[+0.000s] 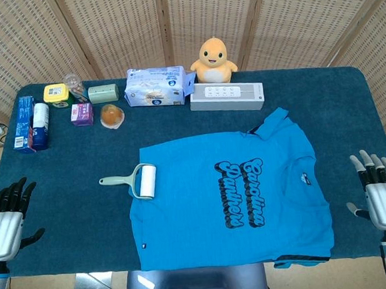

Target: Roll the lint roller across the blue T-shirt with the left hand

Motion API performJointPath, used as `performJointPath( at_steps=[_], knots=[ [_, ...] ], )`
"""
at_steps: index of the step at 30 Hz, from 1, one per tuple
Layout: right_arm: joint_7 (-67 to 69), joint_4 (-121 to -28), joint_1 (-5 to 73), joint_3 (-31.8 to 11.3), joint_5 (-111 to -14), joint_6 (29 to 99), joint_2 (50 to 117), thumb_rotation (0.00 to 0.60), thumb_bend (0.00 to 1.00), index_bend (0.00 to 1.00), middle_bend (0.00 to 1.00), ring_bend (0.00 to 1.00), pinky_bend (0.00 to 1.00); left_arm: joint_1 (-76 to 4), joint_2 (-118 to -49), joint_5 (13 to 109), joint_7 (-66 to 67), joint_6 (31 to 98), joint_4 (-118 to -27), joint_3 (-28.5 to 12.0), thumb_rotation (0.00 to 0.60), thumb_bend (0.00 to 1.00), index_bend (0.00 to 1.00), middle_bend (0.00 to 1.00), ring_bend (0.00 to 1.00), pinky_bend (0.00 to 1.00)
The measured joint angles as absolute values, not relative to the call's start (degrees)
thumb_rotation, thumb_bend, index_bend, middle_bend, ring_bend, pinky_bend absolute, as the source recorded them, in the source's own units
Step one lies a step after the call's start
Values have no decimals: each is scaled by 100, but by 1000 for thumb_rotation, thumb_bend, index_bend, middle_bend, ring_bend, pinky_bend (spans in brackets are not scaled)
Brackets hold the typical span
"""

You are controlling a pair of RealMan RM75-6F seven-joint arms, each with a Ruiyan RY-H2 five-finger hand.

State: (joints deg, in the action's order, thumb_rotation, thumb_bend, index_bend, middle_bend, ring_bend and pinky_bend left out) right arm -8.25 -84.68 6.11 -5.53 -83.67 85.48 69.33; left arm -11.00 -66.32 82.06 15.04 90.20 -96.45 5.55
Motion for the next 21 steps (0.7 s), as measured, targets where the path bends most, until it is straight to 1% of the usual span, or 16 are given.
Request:
performJointPath(
  at_steps=[6, 9, 11, 15, 17, 21],
  knots=[
    [-677, -8619, 540, -552, -8414, 8670, 6816, 600, 0, 73, 0, 0, 0, -1096, -6659, 8172, 1602, 8782, -9645, 513, 600, 79, 0, 0, 0, 70],
    [-615, -8692, 520, -545, -8431, 8685, 6776, 600, 0, 73, 0, 0, 0, -1155, -6661, 8193, 1539, 8572, -9619, 512, 600, 69, 0, 0, 0, 70],
    [-613, -8725, 513, -533, -8442, 8684, 6767, 600, 0, 73, 0, 0, 0, -1256, -6646, 8240, 1375, 8313, -9580, 525, 600, 59, 0, 0, 0, 70],
    [-622, -8765, 543, -513, -8462, 8601, 6768, 600, 0, 73, 0, 0, 0, -1580, -6561, 8302, 815, 7542, -9544, 536, 600, 56, 0, 0, 0, 70],
    [-608, -8774, 563, -502, -8471, 8550, 6770, 600, 0, 73, 0, 0, 0, -1836, -6518, 8279, 535, 7021, -9517, 492, 600, 56, 0, 0, 0, 70],
    [-521, -8778, 597, -484, -8456, 8437, 6753, 600, 0, 73, 0, 0, 0, -2406, -6521, 8086, 183, 6060, -9421, 268, 600, 55, 0, 0, 0, 70]
  ],
)
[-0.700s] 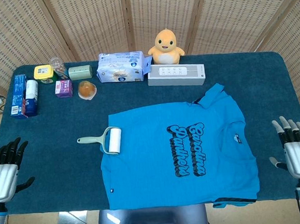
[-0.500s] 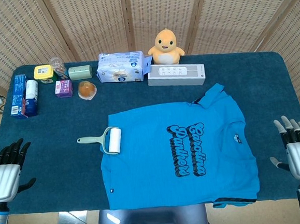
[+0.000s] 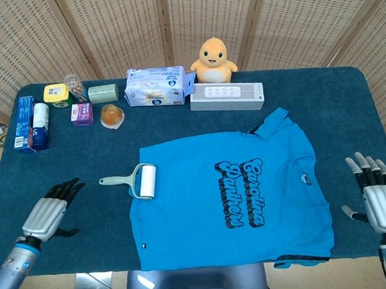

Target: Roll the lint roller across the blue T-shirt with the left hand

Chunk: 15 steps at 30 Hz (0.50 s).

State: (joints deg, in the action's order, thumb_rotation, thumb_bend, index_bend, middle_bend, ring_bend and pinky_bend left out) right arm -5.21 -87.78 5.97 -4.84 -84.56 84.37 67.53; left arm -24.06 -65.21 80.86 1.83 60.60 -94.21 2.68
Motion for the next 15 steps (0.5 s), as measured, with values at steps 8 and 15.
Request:
performJointPath(
  at_steps=[8, 15],
  knots=[
    [-378, -8749, 631, -533, -8288, 8294, 6708, 600, 0, 73, 0, 0, 0, -3409, -6788, 7523, -518, 4649, -8804, -315, 600, 56, 0, 0, 0, 70],
    [-333, -8735, 629, -607, -8139, 8266, 6681, 600, 0, 73, 0, 0, 0, -3904, -7073, 7227, -590, 3836, -8382, -472, 600, 55, 0, 0, 0, 70]
  ],
)
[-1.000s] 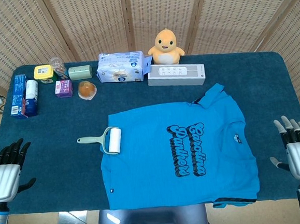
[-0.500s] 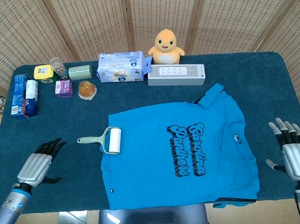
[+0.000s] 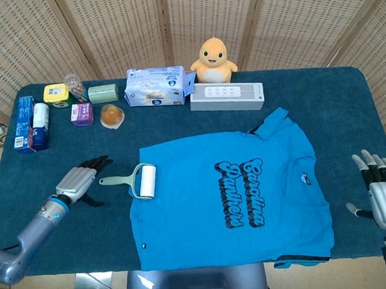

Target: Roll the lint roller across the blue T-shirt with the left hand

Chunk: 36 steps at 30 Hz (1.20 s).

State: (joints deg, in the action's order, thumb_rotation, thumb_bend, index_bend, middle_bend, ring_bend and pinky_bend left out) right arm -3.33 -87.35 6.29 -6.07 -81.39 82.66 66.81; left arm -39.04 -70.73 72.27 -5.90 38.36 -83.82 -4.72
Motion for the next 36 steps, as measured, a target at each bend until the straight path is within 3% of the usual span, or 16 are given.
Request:
performJointPath(
  at_steps=[13, 16, 21, 25, 32, 36],
  knots=[
    [-276, -8717, 622, -711, -7958, 8253, 6651, 600, 0, 73, 0, 0, 0, -4622, -7446, 7033, -722, 2713, -7799, -529, 600, 56, 0, 99, 27, 72],
    [-254, -8716, 622, -714, -7952, 8246, 6645, 600, 0, 71, 0, 0, 0, -4690, -7484, 6999, -647, 2635, -7763, -495, 600, 56, 7, 140, 68, 137],
    [-198, -8720, 633, -702, -7959, 8199, 6627, 600, 0, 68, 0, 0, 0, -4795, -7548, 6867, -494, 2569, -7754, -467, 600, 66, 93, 210, 147, 248],
    [-184, -8724, 627, -705, -7964, 8218, 6619, 600, 0, 66, 0, 0, 0, -4843, -7583, 6770, -232, 2666, -7798, -426, 600, 72, 139, 252, 179, 277],
    [-134, -8733, 618, -712, -7968, 8231, 6593, 600, 0, 65, 0, 0, 0, -4898, -7647, 6307, 400, 2965, -7919, -301, 600, 81, 313, 384, 253, 306],
    [-130, -8724, 624, -705, -7971, 8213, 6597, 600, 0, 65, 0, 0, 0, -4908, -7721, 6006, 742, 3188, -7971, -227, 600, 83, 351, 419, 281, 317]
  ],
)
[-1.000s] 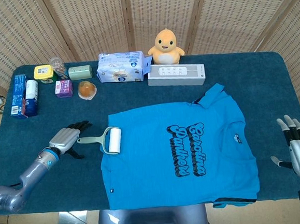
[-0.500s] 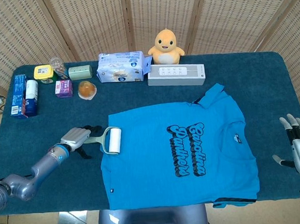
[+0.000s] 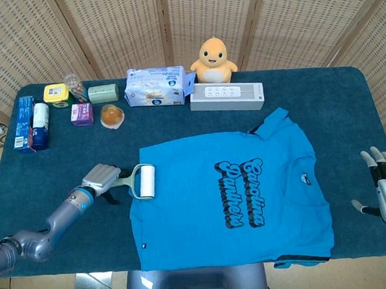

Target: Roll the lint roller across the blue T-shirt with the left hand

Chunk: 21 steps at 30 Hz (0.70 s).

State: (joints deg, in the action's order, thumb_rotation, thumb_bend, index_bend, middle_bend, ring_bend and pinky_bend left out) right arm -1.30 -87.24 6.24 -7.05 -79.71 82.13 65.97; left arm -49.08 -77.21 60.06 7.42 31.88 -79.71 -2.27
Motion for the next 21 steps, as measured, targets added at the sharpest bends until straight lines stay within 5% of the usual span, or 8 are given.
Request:
performJointPath(
  at_steps=[13, 21],
  knots=[
    [-155, -8752, 629, -680, -8001, 8200, 6604, 600, 0, 65, 0, 0, 0, -4886, -7991, 5612, 1170, 3782, -7999, -193, 600, 85, 536, 596, 449, 389],
    [-134, -8765, 625, -670, -8026, 8212, 6595, 600, 0, 65, 0, 0, 0, -4744, -8289, 5961, 1124, 4258, -7747, -254, 600, 120, 615, 695, 598, 557]
  ],
)
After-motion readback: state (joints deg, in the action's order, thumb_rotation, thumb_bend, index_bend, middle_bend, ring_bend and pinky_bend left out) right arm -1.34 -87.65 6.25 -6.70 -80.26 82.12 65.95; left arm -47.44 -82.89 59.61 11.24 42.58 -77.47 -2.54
